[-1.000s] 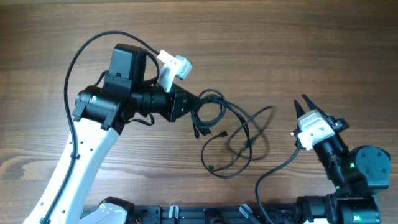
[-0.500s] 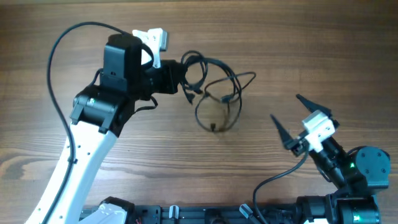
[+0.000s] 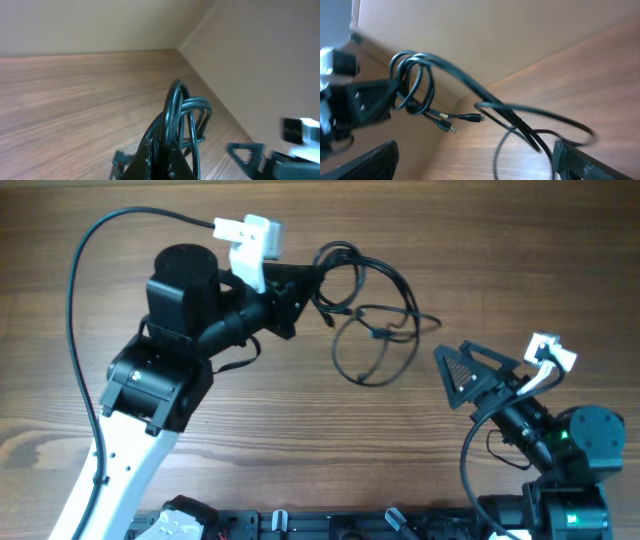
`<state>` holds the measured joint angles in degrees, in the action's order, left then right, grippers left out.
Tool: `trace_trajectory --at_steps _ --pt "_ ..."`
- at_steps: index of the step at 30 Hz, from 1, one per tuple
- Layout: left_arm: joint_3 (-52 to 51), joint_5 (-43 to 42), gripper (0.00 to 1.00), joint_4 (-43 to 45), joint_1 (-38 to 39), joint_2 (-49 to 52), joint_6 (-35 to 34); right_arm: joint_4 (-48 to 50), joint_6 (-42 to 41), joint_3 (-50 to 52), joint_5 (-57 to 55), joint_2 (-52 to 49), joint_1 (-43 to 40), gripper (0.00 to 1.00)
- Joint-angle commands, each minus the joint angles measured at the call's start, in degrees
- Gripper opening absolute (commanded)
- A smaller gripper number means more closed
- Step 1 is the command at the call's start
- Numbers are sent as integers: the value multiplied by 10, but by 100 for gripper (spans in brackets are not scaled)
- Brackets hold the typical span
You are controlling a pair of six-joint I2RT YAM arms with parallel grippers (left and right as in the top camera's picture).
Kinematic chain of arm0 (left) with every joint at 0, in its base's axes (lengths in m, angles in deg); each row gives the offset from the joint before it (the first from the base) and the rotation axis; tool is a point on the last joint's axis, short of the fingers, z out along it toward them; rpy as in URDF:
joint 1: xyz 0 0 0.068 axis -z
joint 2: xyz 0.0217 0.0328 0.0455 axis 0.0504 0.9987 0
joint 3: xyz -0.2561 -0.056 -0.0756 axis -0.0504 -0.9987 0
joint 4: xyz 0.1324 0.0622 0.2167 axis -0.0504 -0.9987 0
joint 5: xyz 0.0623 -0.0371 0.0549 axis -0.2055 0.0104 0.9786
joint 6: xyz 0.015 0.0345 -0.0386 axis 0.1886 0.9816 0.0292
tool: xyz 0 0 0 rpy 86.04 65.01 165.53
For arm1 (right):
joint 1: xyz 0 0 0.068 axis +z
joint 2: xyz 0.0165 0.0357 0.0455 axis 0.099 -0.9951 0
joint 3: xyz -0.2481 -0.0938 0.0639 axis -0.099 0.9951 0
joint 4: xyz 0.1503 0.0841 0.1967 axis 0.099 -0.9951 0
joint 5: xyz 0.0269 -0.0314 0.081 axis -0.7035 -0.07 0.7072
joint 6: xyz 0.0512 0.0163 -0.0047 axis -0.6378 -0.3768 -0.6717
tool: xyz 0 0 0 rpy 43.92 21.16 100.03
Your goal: Untangle cables
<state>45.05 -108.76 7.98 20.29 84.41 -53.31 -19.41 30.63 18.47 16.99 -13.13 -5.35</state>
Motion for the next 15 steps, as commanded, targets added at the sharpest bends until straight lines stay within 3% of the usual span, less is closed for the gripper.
trace_trajectory --at_steps 1,5,7,8,10,12,13,15 --pt "7 -20 4 28 27 -10 29 3 -158 -2 10 -34 2 100" --pt "7 -20 4 43 33 -10 29 3 -245 -2 23 -80 2 100" --pt "7 -20 4 44 33 -10 29 3 -251 -2 27 -100 2 90" --pt "7 -20 4 44 33 -10 29 3 -251 -2 27 -112 2 82" --pt "7 -20 4 44 33 -10 29 3 -251 -2 27 -132 2 55" --pt "7 -20 4 44 33 -10 29 3 -256 -2 27 -154 2 18" --pt "7 -20 4 44 33 -10 29 3 -260 -2 27 -162 2 9" --pt "7 -20 4 45 33 -10 29 3 -260 -2 27 -178 2 4"
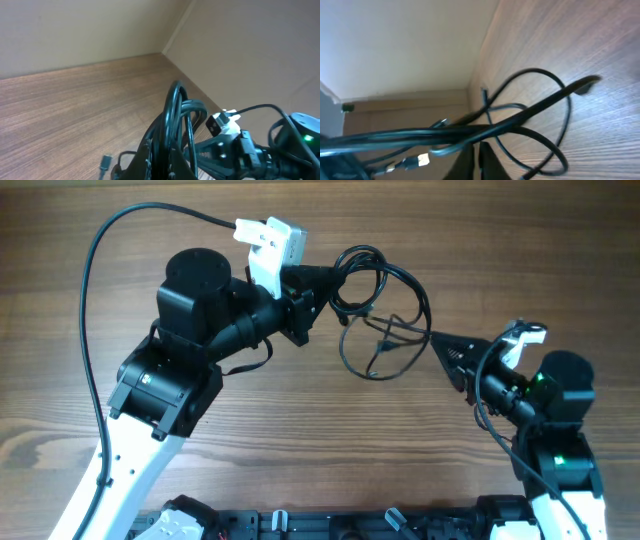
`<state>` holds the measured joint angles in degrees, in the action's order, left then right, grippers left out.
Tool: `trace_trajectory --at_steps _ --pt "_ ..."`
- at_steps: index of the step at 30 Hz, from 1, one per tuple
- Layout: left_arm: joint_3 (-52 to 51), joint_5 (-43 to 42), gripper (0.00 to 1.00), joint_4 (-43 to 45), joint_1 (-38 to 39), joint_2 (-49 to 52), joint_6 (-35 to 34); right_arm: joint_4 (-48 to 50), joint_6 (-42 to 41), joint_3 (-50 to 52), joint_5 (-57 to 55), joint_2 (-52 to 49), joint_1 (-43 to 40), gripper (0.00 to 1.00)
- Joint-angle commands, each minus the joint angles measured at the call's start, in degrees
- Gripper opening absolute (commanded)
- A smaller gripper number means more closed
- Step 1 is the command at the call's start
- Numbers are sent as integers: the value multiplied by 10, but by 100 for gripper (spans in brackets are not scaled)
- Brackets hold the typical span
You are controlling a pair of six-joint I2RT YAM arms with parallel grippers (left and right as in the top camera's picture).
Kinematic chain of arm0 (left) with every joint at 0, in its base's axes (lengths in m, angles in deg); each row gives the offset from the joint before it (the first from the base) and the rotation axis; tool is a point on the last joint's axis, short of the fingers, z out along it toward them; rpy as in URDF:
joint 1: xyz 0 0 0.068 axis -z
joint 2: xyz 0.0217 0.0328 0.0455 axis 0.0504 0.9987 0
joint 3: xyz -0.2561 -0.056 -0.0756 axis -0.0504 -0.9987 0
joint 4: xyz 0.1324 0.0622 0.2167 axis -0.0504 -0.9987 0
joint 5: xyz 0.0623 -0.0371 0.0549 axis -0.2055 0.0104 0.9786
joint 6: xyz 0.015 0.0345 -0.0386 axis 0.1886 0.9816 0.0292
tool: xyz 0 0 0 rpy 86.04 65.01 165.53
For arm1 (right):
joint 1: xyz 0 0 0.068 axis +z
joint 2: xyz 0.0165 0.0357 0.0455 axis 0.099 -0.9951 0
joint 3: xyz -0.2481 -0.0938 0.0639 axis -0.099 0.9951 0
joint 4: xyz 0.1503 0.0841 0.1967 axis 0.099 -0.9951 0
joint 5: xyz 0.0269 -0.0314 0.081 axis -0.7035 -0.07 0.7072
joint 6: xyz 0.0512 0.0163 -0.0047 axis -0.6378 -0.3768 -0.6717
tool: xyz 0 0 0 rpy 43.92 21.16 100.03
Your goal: Untangle cables
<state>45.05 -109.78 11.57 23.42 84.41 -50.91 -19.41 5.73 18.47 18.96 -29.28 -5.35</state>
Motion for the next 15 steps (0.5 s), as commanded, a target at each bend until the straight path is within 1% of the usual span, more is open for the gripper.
trace_trajectory --at_steps 1,4,8,10,15 --pt "7 -10 4 11 2 -10 5 3 -9 -2 10 -28 2 4" --pt "7 -4 4 31 2 -10 -1 3 25 -2 30 -47 2 4" --pt "7 68 4 65 2 -10 -70 -1 67 -2 64 -71 2 4" --pt "7 83 4 84 2 -10 -93 -19 80 -2 65 -79 2 4" --pt "7 83 4 113 2 -10 -103 -31 82 -2 65 -88 2 4"
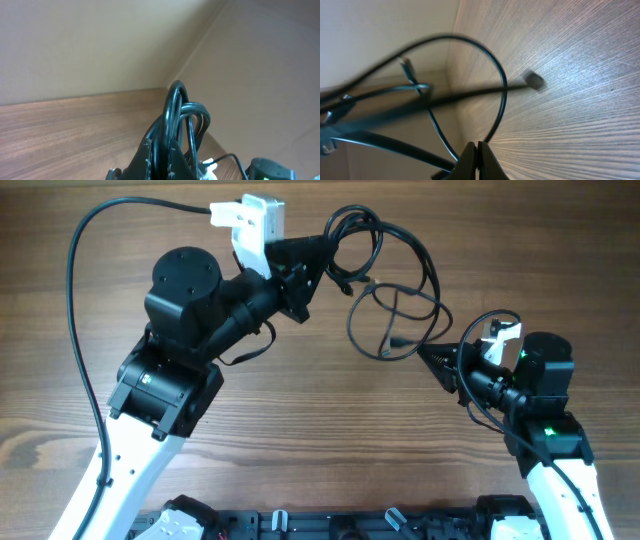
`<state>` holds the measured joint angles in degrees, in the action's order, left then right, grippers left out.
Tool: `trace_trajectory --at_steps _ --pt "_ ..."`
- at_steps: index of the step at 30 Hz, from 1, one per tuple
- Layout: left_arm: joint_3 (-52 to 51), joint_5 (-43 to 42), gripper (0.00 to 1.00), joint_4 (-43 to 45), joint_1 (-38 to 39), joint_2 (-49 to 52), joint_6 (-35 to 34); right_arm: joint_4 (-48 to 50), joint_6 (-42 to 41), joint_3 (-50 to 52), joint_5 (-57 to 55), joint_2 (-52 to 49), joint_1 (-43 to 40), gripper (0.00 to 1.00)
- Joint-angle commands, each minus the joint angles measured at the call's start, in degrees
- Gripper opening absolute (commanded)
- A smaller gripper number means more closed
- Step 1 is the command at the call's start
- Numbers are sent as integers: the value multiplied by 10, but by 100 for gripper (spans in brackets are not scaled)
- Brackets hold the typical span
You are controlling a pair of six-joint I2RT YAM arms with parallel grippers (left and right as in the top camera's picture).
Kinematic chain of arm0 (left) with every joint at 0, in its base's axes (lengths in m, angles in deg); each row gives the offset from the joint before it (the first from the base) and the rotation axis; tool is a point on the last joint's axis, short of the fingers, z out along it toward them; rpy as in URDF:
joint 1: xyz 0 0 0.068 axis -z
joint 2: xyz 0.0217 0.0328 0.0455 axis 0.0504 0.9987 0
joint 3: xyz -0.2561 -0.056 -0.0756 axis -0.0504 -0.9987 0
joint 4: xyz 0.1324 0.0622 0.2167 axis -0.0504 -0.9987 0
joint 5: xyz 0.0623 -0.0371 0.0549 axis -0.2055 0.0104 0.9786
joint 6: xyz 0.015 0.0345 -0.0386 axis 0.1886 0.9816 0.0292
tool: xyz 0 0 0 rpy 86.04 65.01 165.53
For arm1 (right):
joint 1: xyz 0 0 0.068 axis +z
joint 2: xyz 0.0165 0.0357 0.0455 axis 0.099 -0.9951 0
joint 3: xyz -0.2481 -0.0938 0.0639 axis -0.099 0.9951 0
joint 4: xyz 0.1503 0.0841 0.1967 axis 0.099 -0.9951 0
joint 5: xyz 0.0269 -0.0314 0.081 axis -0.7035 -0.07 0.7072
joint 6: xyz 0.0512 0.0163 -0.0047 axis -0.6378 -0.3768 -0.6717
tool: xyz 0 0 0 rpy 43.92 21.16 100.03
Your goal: Untangle cables
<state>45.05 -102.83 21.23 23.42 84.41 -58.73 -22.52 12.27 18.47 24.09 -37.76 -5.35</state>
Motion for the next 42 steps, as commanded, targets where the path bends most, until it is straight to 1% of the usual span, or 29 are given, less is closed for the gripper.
trace_trajectory --at_steps 1,3,4,6,9,10,11,12,13,14,15,18,19,22,25,28,33,35,36,38,42 --pt "7 14 4 17 2 -10 -24 1 16 -2 16 -3 2 4" --pt "7 14 4 12 2 -10 -8 9 16 -2 27 -3 2 6" --pt "7 17 4 5 2 -10 11 21 14 -2 35 -3 2 13" --pt "7 35 4 -8 2 -10 23 44 12 -2 51 -3 2 19" --pt "7 52 4 -21 2 -10 23 71 -22 -2 57 -3 2 26" --pt "7 52 4 -24 2 -10 23 83 -36 -2 55 -3 2 38" --pt "7 50 4 -27 2 -10 23 101 -34 -2 55 -3 2 59" --pt "7 47 4 -28 2 -10 21 115 -23 -2 56 -3 2 74" --pt "7 45 4 -31 2 -10 21 131 3 -2 62 -3 2 86" --pt "7 43 4 -33 2 -10 21 144 36 -2 68 -3 2 95" --pt "7 44 4 -38 2 -11 21 153 74 -2 75 -3 2 99" --pt "7 43 4 -55 2 -13 15 169 191 -2 89 -3 2 100" --pt "7 42 4 -59 2 -15 2 177 247 -2 89 -3 2 100" --pt "7 8 4 -59 2 -23 1 182 367 -2 72 -3 2 100" --pt "7 5 4 -64 2 -36 1 192 432 -2 54 -3 2 100" --pt "7 5 4 -71 2 -51 2 218 482 -2 54 -3 2 96" --pt "7 15 4 -81 -11 -59 6 254 493 -2 54 -3 2 96" --pt "7 27 4 -79 -11 -59 23 259 489 -2 84 -3 2 96" --pt "7 62 4 -81 -11 -59 23 263 456 -2 101 -3 2 95" --pt "7 92 4 -80 -11 -58 23 266 388 -2 104 -3 2 96" --pt "7 90 4 -73 -5 -58 23 279 203 -2 103 -3 2 99"
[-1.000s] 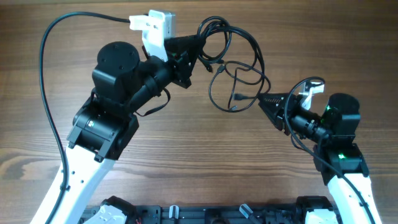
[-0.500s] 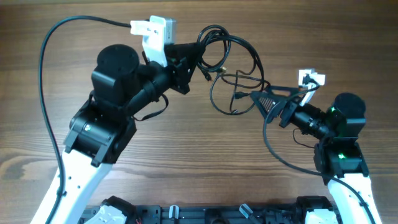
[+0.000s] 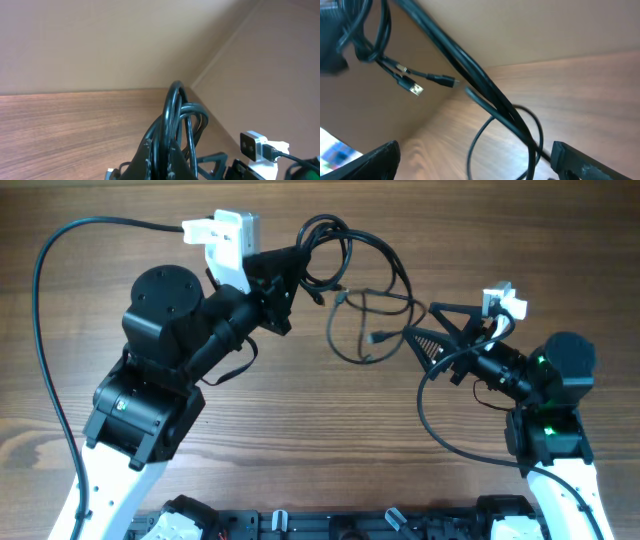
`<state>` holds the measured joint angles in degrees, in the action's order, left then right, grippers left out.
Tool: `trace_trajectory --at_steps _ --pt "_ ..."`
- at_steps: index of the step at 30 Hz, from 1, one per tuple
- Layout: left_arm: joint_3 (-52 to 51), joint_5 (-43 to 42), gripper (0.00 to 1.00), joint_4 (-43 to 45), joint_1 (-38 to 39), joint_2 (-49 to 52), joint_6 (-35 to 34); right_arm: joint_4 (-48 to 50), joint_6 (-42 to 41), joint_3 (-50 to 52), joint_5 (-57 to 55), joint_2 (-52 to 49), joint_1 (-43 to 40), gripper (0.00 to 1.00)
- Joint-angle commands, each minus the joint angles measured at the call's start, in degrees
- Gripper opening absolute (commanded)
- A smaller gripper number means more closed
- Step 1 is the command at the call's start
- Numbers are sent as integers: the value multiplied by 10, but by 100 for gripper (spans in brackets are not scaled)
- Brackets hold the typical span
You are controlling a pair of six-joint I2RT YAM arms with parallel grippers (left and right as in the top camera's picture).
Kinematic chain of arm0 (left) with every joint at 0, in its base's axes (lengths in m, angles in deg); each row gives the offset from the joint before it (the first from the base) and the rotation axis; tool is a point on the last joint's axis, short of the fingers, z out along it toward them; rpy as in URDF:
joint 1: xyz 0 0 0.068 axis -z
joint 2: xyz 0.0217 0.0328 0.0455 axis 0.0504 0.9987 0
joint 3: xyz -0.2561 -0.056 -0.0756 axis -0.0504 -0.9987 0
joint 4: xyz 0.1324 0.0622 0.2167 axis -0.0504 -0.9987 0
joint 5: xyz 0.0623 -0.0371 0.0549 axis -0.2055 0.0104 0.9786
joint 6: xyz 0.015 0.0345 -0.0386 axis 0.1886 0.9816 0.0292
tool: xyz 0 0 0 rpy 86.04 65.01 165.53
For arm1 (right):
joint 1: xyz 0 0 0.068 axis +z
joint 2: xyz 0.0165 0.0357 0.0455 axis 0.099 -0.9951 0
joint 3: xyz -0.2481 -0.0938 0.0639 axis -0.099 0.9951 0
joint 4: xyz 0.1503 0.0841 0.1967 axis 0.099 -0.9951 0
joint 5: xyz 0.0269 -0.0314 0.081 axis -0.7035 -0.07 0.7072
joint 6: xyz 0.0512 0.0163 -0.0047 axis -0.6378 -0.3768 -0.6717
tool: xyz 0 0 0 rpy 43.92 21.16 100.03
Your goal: Untangle cables
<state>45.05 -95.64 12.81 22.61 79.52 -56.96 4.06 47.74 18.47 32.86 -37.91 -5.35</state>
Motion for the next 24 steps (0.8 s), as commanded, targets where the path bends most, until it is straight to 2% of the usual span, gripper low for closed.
trace_trajectory --at_steps 1,3,8,14,19,24 --pt "7 18 4 11 7 -9 6 21 -200 -2 15 -3 2 99" --pt "7 4 4 12 18 -9 16 37 -252 -2 14 -5 2 100" --pt "7 -1 4 13 45 -9 23 39 -269 -2 12 -5 2 100" --pt "7 -3 4 25 64 -9 23 38 -206 -2 13 -10 2 100" --pt "7 -3 4 49 69 -9 17 37 -193 -2 49 -35 5 100" --pt "7 -3 4 80 69 -9 -27 4 -161 -2 44 -85 17 99"
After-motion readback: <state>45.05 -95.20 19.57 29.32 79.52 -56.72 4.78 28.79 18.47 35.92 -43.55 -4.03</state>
